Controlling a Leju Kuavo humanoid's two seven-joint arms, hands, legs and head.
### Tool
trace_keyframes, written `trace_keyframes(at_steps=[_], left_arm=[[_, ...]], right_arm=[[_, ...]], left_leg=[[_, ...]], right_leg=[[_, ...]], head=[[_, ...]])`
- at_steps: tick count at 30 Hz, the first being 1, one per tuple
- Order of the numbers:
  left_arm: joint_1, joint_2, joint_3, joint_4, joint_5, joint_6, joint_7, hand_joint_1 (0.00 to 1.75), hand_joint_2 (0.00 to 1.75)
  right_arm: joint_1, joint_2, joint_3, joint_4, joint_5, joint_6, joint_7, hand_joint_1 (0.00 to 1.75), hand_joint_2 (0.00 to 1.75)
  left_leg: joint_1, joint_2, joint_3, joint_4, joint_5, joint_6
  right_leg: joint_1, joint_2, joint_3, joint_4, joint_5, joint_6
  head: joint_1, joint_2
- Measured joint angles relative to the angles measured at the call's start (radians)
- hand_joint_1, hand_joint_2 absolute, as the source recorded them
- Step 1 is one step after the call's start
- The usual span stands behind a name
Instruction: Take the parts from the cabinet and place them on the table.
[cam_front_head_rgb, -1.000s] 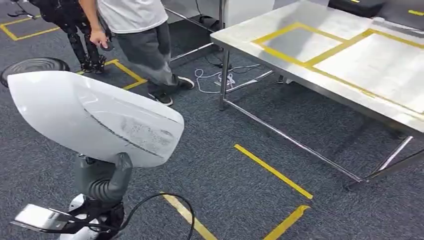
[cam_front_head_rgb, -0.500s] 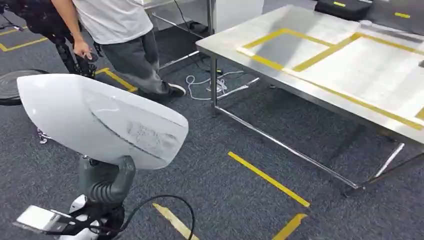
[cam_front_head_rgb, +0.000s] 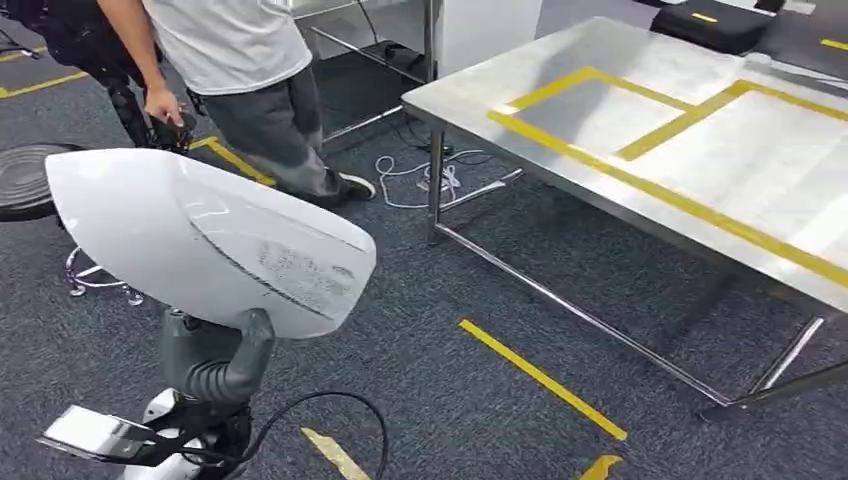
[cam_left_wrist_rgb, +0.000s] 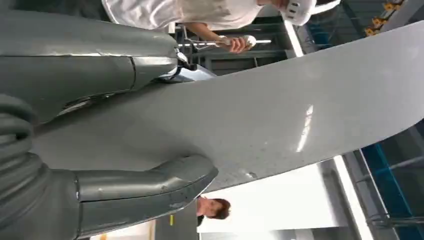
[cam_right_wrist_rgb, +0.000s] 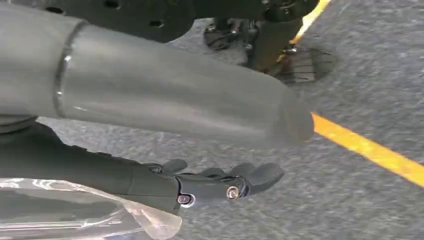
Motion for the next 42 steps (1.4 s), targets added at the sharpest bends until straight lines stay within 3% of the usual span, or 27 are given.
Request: trace_keyframes(at_steps=[1, 3, 5, 7, 8, 10, 11, 12, 13, 14, 15, 17, 19, 22, 25, 26, 27, 28, 29, 30, 31, 34, 36, 37, 39, 41, 42], left_arm=[[-0.002, -0.001, 0.0, 0.001, 0.0, -0.001, 0.0, 1.75, 1.75], [-0.003, -0.001, 0.0, 0.002, 0.0, -0.002, 0.0, 1.75, 1.75], [-0.004, 0.0, 0.0, 0.003, 0.0, -0.002, 0.0, 1.75, 1.75], [-0.005, 0.0, 0.0, 0.003, 0.0, 0.0, 0.0, 1.75, 1.75], [-0.003, 0.0, 0.0, 0.003, 0.0, 0.002, 0.0, 1.75, 1.75], [0.0, 0.001, 0.0, 0.004, 0.0, 0.005, 0.0, 1.75, 1.75], [0.0, 0.001, 0.0, 0.004, 0.0, 0.006, 0.0, 1.75, 1.75], [0.0, 0.001, 0.0, 0.004, 0.0, 0.007, 0.0, 1.75, 1.75], [0.0, 0.001, 0.0, 0.004, 0.0, 0.007, 0.0, 1.75, 1.75], [0.001, 0.001, 0.0, 0.005, 0.0, 0.007, 0.0, 1.75, 1.75], [0.004, 0.001, 0.001, 0.007, 0.0, 0.008, 0.0, 1.75, 1.75], [0.009, 0.001, 0.001, 0.008, 0.0, 0.01, 0.0, 1.75, 1.75], [0.007, 0.0, 0.001, 0.008, 0.002, 0.01, 0.0, 1.75, 1.75], [0.006, -0.001, 0.003, 0.008, 0.002, 0.01, 0.0, 1.75, 1.75], [0.008, 0.0, 0.003, 0.008, 0.001, 0.011, 0.0, 1.75, 1.75], [0.009, 0.0, 0.003, 0.008, 0.002, 0.011, 0.0, 1.75, 1.75], [0.009, -0.001, 0.003, 0.008, 0.002, 0.011, 0.0, 1.75, 1.75], [0.009, -0.001, 0.003, 0.008, 0.002, 0.011, 0.0, 1.75, 1.75], [0.009, -0.001, 0.003, 0.008, 0.002, 0.011, 0.0, 1.75, 1.75], [0.008, 0.0, 0.003, 0.009, 0.002, 0.011, 0.0, 1.75, 1.75], [0.01, -0.001, 0.003, 0.01, 0.002, 0.011, 0.0, 1.75, 1.75], [0.008, 0.0, 0.003, 0.01, 0.002, 0.011, 0.0, 1.75, 1.75], [0.007, 0.0, 0.003, 0.01, 0.002, 0.011, 0.0, 1.75, 1.75], [0.007, 0.0, 0.003, 0.01, 0.002, 0.011, 0.0, 1.75, 1.75], [0.01, 0.001, 0.003, 0.01, 0.002, 0.011, 0.0, 1.75, 1.75], [0.01, 0.002, 0.003, 0.01, 0.002, 0.011, 0.0, 1.75, 1.75], [0.01, 0.002, 0.003, 0.01, 0.002, 0.011, 0.0, 1.75, 1.75]], right_arm=[[-0.003, 0.0, -0.002, 0.0, 0.0, 0.004, 0.002, 0.0, 0.0], [-0.003, 0.0, -0.005, 0.0, -0.001, 0.005, 0.002, 0.0, 0.0], [-0.004, -0.002, -0.006, -0.001, -0.001, 0.005, 0.0, 0.0, 0.0], [-0.008, -0.002, -0.008, -0.001, -0.003, 0.009, -0.001, 0.0, 0.0], [-0.008, -0.002, -0.009, -0.001, -0.004, 0.01, -0.002, 0.0, 0.0], [-0.005, -0.002, -0.013, -0.001, -0.004, 0.013, -0.001, 0.0, 0.0], [-0.004, -0.002, -0.014, -0.001, -0.005, 0.013, -0.001, 0.0, 0.0], [-0.004, -0.002, -0.015, -0.001, -0.005, 0.014, -0.001, 0.0, 0.0], [-0.005, -0.002, -0.016, -0.001, -0.005, 0.014, -0.001, 0.0, 0.0], [-0.002, -0.002, -0.016, -0.001, -0.005, 0.015, -0.001, 0.0, 0.0], [-0.005, -0.002, -0.017, 0.0, -0.006, 0.017, -0.001, 0.0, 0.0], [-0.009, -0.002, -0.018, 0.0, -0.007, 0.02, -0.001, 0.0, 0.0], [-0.012, -0.002, -0.018, 0.0, -0.006, 0.021, -0.003, 0.0, 0.0], [-0.013, -0.002, -0.018, 0.0, -0.007, 0.027, -0.01, 0.0, 0.0], [-0.007, -0.001, -0.019, 0.0, -0.008, 0.029, -0.011, 0.0, 0.0], [-0.005, -0.001, -0.019, 0.0, -0.008, 0.03, -0.011, 0.0, 0.0], [-0.005, -0.001, -0.019, 0.0, -0.008, 0.031, -0.012, 0.0, 0.0], [-0.005, -0.001, -0.019, 0.0, -0.007, 0.034, -0.014, 0.0, 0.0], [-0.005, -0.002, -0.019, 0.0, -0.007, 0.035, -0.015, 0.0, 0.0], [-0.003, -0.002, -0.019, 0.0, -0.007, 0.037, -0.016, 0.0, 0.0], [-0.004, -0.002, -0.019, 0.0, -0.006, 0.037, -0.016, 0.0, 0.0], [-0.006, -0.002, -0.019, 0.0, -0.006, 0.037, -0.017, 0.0, 0.0], [-0.007, -0.002, -0.019, -0.001, -0.005, 0.037, -0.018, 0.0, 0.0], [-0.009, -0.002, -0.019, -0.001, -0.005, 0.038, -0.018, 0.0, 0.0], [-0.009, -0.002, -0.019, 0.0, -0.005, 0.042, -0.018, 0.0, 0.0], [-0.006, -0.002, -0.02, 0.0, -0.011, 0.053, -0.019, 0.0, 0.0], [-0.005, -0.002, -0.021, 0.0, -0.016, 0.059, -0.021, 0.0, 0.0]], left_leg=[[0.003, 0.0, -0.001, -0.005, -0.007, -0.01], [0.005, 0.002, 0.014, -0.001, -0.003, -0.02], [0.006, 0.002, -0.019, 0.076, 0.009, -0.028], [0.009, 0.002, -0.109, 0.218, -0.024, -0.036], [0.01, 0.002, -0.154, 0.275, -0.066, -0.039], [0.011, 0.002, -0.206, 0.301, -0.11, -0.04], [0.011, 0.002, -0.209, 0.274, -0.097, -0.04], [0.011, 0.002, -0.2, 0.212, -0.049, -0.037], [0.011, 0.003, -0.19, 0.143, 0.018, -0.035], [0.011, 0.005, -0.185, 0.069, 0.122, -0.031], [0.005, 0.004, -0.199, 0.054, 0.128, -0.028], [0.002, 0.001, -0.194, 0.045, 0.129, -0.014], [0.006, -0.001, -0.177, 0.022, 0.127, -0.005], [0.009, 0.002, -0.135, 0.001, 0.11, 0.008], [0.008, -0.002, -0.101, 0.001, 0.077, 0.012], [0.008, -0.004, -0.084, 0.001, 0.064, 0.011], [0.008, -0.005, -0.065, 0.001, 0.051, 0.01], [0.008, -0.004, -0.044, 0.0, 0.037, 0.008], [0.007, -0.004, -0.031, -0.001, 0.024, 0.005], [0.004, -0.005, -0.018, 0.006, 0.01, 0.001], [0.003, -0.008, -0.015, -0.001, 0.0, -0.006], [0.007, -0.007, 0.007, 0.011, 0.0, -0.021], [0.008, -0.004, -0.037, 0.098, 0.005, -0.029], [0.009, -0.004, -0.082, 0.169, -0.005, -0.034], [0.012, -0.004, -0.167, 0.283, -0.09, -0.041], [0.012, -0.003, -0.198, 0.285, -0.13, -0.041], [0.012, -0.004, -0.194, 0.243, -0.108, -0.039]], right_leg=[[0.006, 0.003, 0.018, 0.004, 0.005, -0.019], [0.008, 0.005, 0.031, -0.006, -0.002, -0.034], [0.001, 0.007, 0.064, -0.021, -0.011, -0.047], [0.001, 0.008, 0.089, -0.025, -0.03, -0.055], [0.001, 0.009, 0.102, -0.025, -0.042, -0.055], [0.001, 0.012, 0.134, -0.025, -0.066, -0.054], [0.001, 0.013, 0.151, -0.025, -0.079, -0.053], [0.001, 0.015, 0.173, -0.025, -0.094, -0.051], [0.0, 0.015, 0.192, -0.026, -0.11, -0.045], [0.0, 0.014, 0.19, -0.029, -0.124, -0.039], [0.004, 0.017, 0.211, -0.019, -0.137, -0.035], [0.002, 0.013, 0.193, -0.043, -0.14, -0.023], [0.003, 0.013, 0.212, -0.037, -0.121, -0.007], [0.003, 0.012, 0.091, 0.148, -0.114, -0.007], [0.003, 0.012, -0.036, 0.253, -0.235, 0.001], [0.003, 0.012, -0.047, 0.231, -0.236, 0.003], [0.003, 0.012, -0.044, 0.183, -0.204, 0.0], [0.003, 0.012, -0.03, 0.11, -0.137, -0.002], [0.003, 0.012, -0.014, 0.032, -0.042, -0.006], [0.006, 0.01, -0.012, -0.003, 0.018, -0.011], [0.009, 0.008, -0.005, -0.003, -0.005, -0.019], [0.012, 0.011, 0.032, -0.013, 0.006, -0.037], [0.007, 0.009, 0.053, -0.018, -0.002, -0.049], [0.007, 0.01, 0.06, -0.018, -0.011, -0.054], [0.007, 0.01, 0.077, -0.018, -0.029, -0.056], [0.007, 0.013, 0.103, -0.018, -0.049, -0.055], [0.006, 0.027, 0.119, -0.018, -0.06, -0.051]], head=[[0.0, 0.0], [0.0, 0.0], [-0.002, 0.0], [-0.007, 0.0], [-0.007, 0.0], [-0.007, 0.0], [-0.008, 0.0], [-0.007, 0.0], [-0.007, 0.0], [-0.008, 0.0], [-0.004, 0.0], [-0.006, 0.0], [-0.008, 0.0], [-0.002, 0.0], [-0.002, 0.0], [-0.002, 0.0], [-0.002, 0.0], [-0.001, 0.0], [-0.002, 0.0], [-0.003, 0.0], [-0.001, 0.0], [-0.003, 0.0], [-0.005, 0.0], [-0.007, 0.0], [-0.006, 0.0], [-0.007, 0.0], [-0.006, 0.0]])
